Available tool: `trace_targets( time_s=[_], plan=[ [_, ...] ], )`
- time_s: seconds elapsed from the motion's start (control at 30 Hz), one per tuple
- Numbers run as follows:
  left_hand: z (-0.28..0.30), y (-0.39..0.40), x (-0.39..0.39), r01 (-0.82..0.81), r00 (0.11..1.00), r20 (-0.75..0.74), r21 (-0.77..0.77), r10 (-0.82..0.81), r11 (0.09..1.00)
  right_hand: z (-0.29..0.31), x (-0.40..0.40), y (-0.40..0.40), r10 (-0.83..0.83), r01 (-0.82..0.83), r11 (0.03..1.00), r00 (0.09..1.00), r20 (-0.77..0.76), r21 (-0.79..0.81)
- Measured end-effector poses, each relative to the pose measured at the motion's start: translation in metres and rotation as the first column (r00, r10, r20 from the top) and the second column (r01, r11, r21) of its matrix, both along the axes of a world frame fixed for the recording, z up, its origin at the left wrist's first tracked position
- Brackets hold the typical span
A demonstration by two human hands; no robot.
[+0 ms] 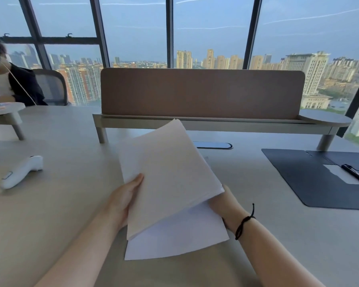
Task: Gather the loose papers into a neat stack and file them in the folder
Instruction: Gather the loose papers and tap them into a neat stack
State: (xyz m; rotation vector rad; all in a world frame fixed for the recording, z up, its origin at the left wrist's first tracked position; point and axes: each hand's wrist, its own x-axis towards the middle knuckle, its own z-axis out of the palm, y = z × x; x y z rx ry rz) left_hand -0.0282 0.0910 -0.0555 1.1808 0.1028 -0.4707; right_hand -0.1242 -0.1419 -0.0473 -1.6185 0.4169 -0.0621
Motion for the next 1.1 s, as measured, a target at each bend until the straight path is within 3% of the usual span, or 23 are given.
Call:
trace_targets(
  time_s=[0.13,0.23,0.3,0.33,0.43,0.6,0.7,0.8,0.97,1.03,1.1],
  plan=[
    [0.0,-0.001,-0.001,0.069,0.997,0.025,0.04,-0.07,0.997,0.0,-0.004,0.002,0.006,-0.002,0.98,1.0,-0.024,0.2],
    [-0.003,-0.004,-0.001,-0.093,0.971,0.237,0.212,0.041,0.973,-0.001,-0.009,-0.003,0.069,-0.078,0.983,0.996,0.058,0.165],
    [-0.003,-0.006,-0.004,-0.199,0.907,0.419,0.362,0.032,0.911,0.003,-0.019,-0.002,0.049,-0.05,0.999,0.99,0.132,0.003],
    [-0.002,-0.008,-0.008,-0.215,0.885,0.465,0.387,0.012,0.897,0.004,-0.023,-0.004,0.028,-0.028,1.0,0.988,0.151,-0.001],
    [0.0,-0.01,-0.016,-0.19,0.881,0.473,0.347,0.004,0.918,0.006,-0.032,-0.008,-0.052,0.023,0.986,0.984,0.171,0.165],
    [0.002,-0.008,-0.029,-0.134,0.941,0.336,0.243,0.046,0.961,0.009,-0.042,-0.006,-0.128,0.082,0.941,0.984,0.121,0.329],
    [0.007,-0.01,-0.042,-0.161,0.9,0.435,0.301,0.015,0.94,0.019,-0.049,-0.004,-0.153,0.104,0.893,0.985,0.08,0.438],
    [0.027,-0.012,-0.052,-0.215,0.792,0.61,0.307,-0.018,0.927,0.034,-0.055,-0.001,-0.131,0.06,0.936,0.974,0.187,0.347],
    [0.093,-0.027,-0.072,-0.305,0.517,0.855,0.142,0.039,0.942,0.087,-0.061,-0.003,-0.159,0.091,0.982,0.877,0.454,0.168],
    [0.116,-0.029,-0.074,-0.296,0.474,0.876,0.064,0.088,0.953,0.107,-0.067,-0.004,-0.127,0.069,0.99,0.829,0.544,0.126],
    [0.124,-0.029,-0.077,-0.234,0.549,0.826,0.004,0.129,0.972,0.114,-0.074,-0.007,-0.104,0.052,0.993,0.809,0.578,0.105]
  ],
)
